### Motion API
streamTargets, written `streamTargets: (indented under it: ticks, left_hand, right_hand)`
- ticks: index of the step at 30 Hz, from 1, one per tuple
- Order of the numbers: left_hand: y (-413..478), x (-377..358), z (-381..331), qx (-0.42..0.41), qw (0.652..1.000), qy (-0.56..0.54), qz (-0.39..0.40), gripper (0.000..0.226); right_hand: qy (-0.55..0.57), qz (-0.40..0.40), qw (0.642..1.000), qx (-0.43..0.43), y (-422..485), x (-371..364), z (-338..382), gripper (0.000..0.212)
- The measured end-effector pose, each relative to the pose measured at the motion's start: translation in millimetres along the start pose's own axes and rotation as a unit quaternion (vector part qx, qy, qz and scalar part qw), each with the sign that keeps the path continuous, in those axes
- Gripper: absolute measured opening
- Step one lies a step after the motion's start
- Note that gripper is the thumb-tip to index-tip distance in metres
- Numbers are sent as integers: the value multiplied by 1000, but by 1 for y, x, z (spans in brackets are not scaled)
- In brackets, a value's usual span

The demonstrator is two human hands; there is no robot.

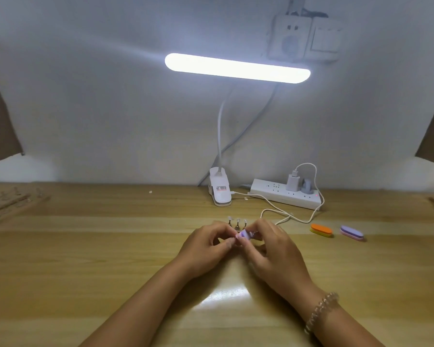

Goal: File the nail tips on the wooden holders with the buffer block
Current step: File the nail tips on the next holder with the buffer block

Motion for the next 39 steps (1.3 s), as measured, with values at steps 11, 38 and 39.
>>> streamTargets:
  ticks: [11,38,39]
  left_hand:
    - [0,1,3,-3,1000,-10,3,19]
    - [0,1,2,15,1000,2,-3,20]
    - [0,1,2,14,1000,1,0,22]
  right_hand:
    - [-20,27,998,48,-4,-2,10,12]
    - [9,-3,999,30,-3,-2,9,15]
    - [2,13,999,46,-4,-3,12,14]
Point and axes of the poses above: each hand's wrist, its own y-axis towards the middle knuckle, its own x-axis out of the back of the hand, z = x × y, the point moved 1 cm from there along y, towards the middle knuckle, and after that the axes turned 9 degrees about x, right-handed, at the moved point
